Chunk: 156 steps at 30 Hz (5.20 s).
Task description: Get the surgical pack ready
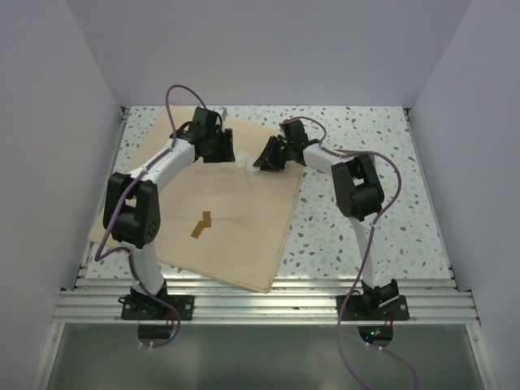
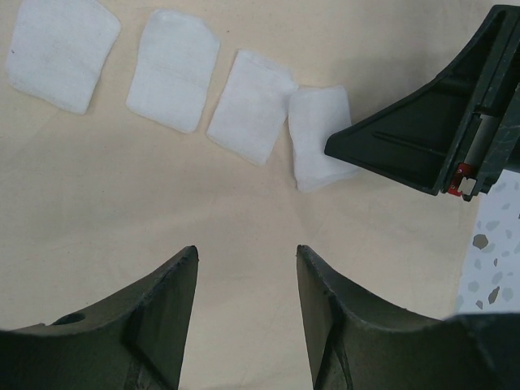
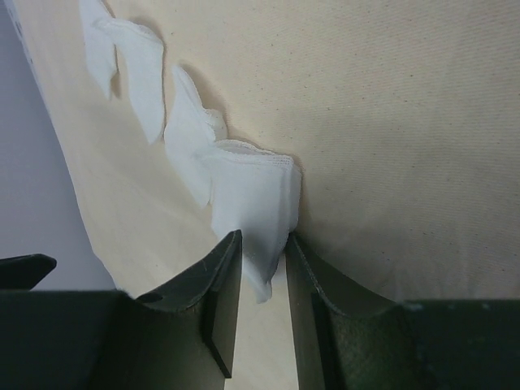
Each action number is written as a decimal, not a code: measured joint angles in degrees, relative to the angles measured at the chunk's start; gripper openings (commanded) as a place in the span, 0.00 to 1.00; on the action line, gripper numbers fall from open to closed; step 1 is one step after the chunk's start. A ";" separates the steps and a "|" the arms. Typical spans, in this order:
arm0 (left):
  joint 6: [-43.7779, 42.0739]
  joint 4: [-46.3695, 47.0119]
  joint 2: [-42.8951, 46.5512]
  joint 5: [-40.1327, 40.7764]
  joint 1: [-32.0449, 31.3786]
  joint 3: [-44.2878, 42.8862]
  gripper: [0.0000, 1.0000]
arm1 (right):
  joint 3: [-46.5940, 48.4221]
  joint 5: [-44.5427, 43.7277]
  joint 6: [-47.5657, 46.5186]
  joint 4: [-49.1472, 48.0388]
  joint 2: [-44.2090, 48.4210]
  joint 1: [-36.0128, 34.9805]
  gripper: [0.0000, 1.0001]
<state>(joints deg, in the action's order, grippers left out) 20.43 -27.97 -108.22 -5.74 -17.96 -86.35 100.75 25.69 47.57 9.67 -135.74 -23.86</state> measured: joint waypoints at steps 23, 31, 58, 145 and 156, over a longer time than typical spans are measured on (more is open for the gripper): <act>0.00 -0.09 0.00 -0.04 0.85 0.00 0.56 | -0.76 -0.52 -0.04 1.64 1.90 1.68 0.00; 0.02 -0.22 0.00 -0.07 0.85 0.00 0.56 | -8.31 -0.48 -3.45 3.93 16.37 12.20 0.00; 0.00 -0.33 0.00 -1.81 0.87 1.01 0.56 | -10.32 -11.91 -31.69 19.87 19.45 23.17 0.00; -18.95 0.33 -26.47 -14.40 15.28 -22.47 0.50 | -3.82 0.00 -17.97 25.94 19.74 6.19 0.39; -17.86 0.50 -27.02 -15.87 15.43 -22.80 0.35 | -4.48 0.57 -17.97 25.44 19.74 6.19 0.39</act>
<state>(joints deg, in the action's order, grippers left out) 2.57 -27.46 -135.24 -21.61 -2.52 -109.14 96.27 26.26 29.61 35.11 -116.01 -17.67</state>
